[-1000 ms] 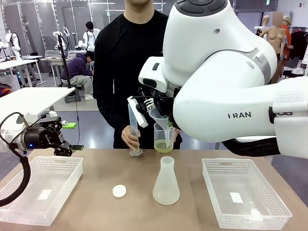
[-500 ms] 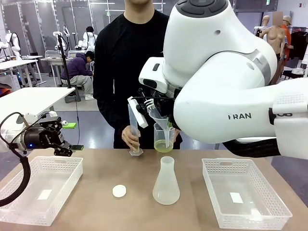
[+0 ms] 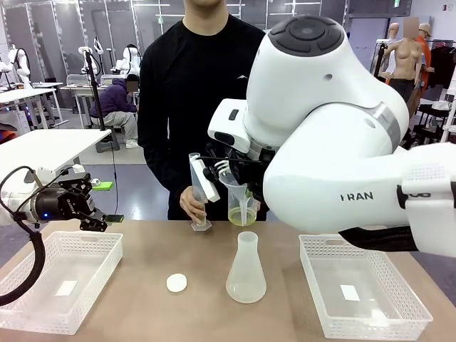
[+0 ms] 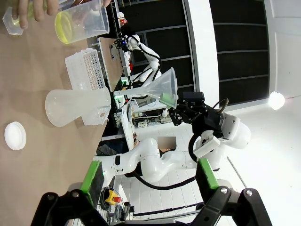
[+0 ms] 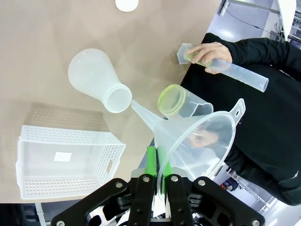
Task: Prepare the solutions needed for the experiment.
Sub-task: Pick up the Plastic Funnel and insert it into the Big flask.
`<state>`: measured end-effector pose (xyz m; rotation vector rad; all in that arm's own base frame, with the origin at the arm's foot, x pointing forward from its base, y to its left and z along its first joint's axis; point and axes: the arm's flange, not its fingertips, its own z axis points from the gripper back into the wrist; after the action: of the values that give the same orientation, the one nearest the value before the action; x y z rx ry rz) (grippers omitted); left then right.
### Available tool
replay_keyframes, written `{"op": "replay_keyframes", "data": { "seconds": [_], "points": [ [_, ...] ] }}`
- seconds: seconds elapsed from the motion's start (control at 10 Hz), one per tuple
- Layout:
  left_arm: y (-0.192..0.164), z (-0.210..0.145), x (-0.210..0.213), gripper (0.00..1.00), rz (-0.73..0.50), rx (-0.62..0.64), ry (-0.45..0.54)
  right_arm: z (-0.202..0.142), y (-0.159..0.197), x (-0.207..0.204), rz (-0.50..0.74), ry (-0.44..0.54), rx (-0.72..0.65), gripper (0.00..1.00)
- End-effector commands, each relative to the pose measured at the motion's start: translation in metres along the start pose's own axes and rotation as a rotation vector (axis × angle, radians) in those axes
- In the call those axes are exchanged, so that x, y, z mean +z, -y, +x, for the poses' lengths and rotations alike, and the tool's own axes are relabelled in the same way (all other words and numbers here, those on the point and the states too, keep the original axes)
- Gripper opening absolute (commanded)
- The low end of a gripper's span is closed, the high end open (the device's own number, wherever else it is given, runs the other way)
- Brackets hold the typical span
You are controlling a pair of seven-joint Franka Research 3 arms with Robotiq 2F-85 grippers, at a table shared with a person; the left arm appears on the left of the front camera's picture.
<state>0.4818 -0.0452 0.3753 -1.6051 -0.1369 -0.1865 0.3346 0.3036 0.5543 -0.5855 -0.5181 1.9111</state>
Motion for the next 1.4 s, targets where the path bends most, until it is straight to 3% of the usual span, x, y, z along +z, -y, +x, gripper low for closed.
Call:
{"op": "replay_keyframes", "data": {
  "seconds": [0.0,1.3],
  "points": [
    [0.002,-0.001,0.000,1.00,-0.012,-0.004,-0.005,-0.002,-0.009,-0.004,-0.002,0.030,-0.030,0.04],
    [0.002,-0.001,0.000,1.00,-0.012,-0.004,-0.005,-0.015,-0.032,-0.070,0.050,0.116,-0.117,0.04]
  ]
}}
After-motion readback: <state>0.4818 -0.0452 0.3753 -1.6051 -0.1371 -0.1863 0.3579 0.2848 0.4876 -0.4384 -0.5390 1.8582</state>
